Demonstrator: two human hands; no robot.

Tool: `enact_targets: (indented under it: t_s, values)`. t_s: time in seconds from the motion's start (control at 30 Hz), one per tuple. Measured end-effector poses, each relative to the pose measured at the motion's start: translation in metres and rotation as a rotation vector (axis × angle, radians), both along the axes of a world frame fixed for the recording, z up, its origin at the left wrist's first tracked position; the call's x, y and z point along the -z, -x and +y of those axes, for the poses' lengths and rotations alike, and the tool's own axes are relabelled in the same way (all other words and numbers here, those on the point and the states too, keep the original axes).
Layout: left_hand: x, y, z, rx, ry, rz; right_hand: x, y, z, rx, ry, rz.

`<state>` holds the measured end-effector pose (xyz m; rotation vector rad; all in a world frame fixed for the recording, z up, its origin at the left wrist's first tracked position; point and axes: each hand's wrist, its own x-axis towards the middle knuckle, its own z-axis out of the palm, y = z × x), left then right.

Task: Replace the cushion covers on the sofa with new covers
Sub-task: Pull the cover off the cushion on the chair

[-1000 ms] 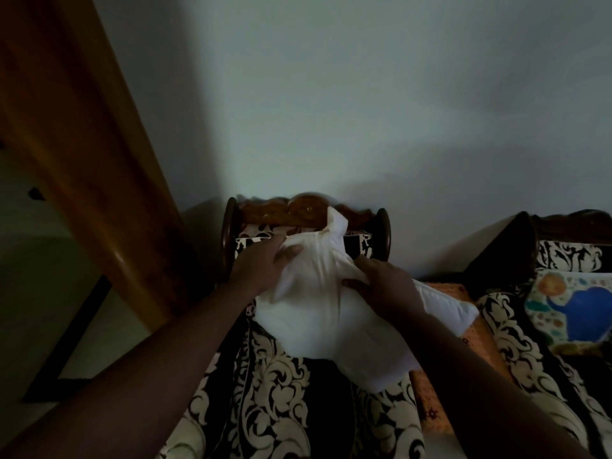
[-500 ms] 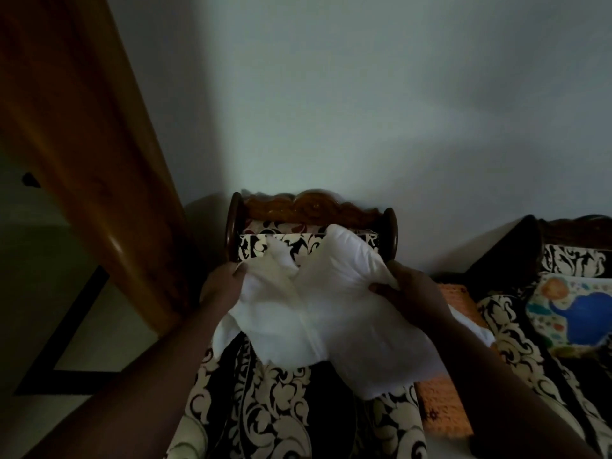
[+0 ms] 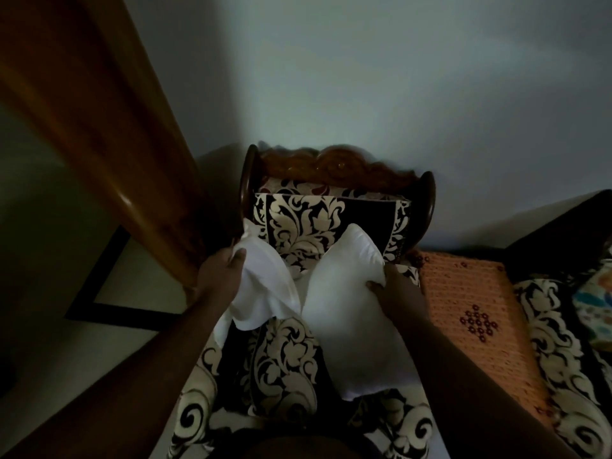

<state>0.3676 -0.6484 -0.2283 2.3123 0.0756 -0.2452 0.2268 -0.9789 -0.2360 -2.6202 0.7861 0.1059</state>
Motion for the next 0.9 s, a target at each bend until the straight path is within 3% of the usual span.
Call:
enact_targets:
  t_s: [0.23,0.4,0.53,0.63,0.7,0.8,0.9]
  values:
    - [-0.003,0.020,-0.024,-0.106,-0.100,-0.037,0.079,-0.030,-0.037,0.068,-0.245,0.177]
    - [0.013,0.026,-0.058,-0.006,-0.205,0.029,0.109,-0.043,-0.047,0.071,-0.353,0.290]
    - [0.021,0.030,-0.078,0.141,-0.294,0.105,0.096,-0.060,0.001,-0.191,-0.635,0.199]
    - [0.016,0.031,-0.086,0.173,-0.288,0.108,0.080,-0.072,0.041,-0.479,-0.720,0.059]
    - [0.011,0.032,-0.083,0.245,-0.328,0.087,0.061,-0.081,0.061,-0.625,-0.672,-0.001]
    - [-0.007,0.038,-0.067,0.334,-0.352,0.000,0.031,-0.095,0.080,-0.729,-0.400,-0.146]
    - [-0.026,0.045,-0.048,0.262,-0.308,-0.104,0.005,-0.111,0.091,-0.782,-0.135,-0.365]
